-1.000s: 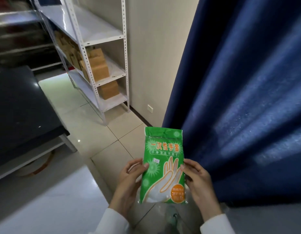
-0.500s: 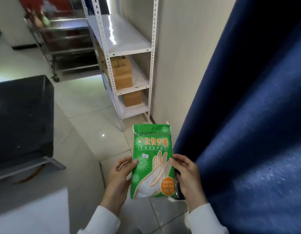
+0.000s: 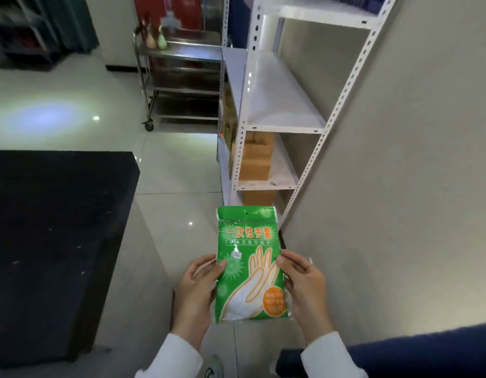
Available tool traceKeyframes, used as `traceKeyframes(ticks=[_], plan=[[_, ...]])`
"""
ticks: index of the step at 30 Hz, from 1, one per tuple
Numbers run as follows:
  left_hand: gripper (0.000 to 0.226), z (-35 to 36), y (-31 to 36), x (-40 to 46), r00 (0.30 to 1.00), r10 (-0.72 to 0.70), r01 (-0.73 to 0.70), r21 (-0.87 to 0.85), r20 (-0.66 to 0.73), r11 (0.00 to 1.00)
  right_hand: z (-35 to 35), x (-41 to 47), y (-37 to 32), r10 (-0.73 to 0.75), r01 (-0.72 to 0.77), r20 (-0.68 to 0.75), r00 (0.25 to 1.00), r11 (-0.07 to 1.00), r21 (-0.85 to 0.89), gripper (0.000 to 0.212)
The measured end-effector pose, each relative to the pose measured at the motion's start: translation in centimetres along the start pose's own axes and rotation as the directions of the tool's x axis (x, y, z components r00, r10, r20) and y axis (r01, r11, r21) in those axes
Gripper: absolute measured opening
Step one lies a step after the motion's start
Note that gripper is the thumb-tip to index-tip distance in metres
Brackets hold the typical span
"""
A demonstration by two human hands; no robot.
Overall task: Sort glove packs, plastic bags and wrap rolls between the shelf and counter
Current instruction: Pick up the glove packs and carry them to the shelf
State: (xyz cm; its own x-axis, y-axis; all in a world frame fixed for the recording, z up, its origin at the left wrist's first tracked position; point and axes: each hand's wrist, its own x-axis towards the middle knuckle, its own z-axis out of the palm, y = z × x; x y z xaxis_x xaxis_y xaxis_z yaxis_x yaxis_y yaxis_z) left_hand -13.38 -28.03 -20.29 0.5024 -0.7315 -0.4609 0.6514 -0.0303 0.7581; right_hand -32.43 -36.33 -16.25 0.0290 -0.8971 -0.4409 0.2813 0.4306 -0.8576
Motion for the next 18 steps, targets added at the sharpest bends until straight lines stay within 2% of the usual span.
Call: traceKeyframes(ticks=[3, 10, 18], plan=[[0.028, 1.2, 2.7, 4.3, 0.997, 0.058, -0.059, -0.017, -0.045, 0.998, 4.3, 3.9, -1.4, -0.012, 0.013, 0.057, 0.998, 0.999, -0.029, 0.022], [0.019, 3.5, 8.1, 13.0, 0.971, 0.175, -0.180, -0.015, -0.162, 0.984, 13.0, 12.7, -3.2, -0.006, 0.013, 0.130, 0.992, 0.998, -0.056, 0.023], [0.021, 6.1, 14.1, 25.1, 0.917, 0.297, -0.291, 0.064, -0.266, 0.955, 23.6, 25.1, -4.9, -0.021, 0.055, 0.215, 0.976, 0.986, -0.156, 0.017]])
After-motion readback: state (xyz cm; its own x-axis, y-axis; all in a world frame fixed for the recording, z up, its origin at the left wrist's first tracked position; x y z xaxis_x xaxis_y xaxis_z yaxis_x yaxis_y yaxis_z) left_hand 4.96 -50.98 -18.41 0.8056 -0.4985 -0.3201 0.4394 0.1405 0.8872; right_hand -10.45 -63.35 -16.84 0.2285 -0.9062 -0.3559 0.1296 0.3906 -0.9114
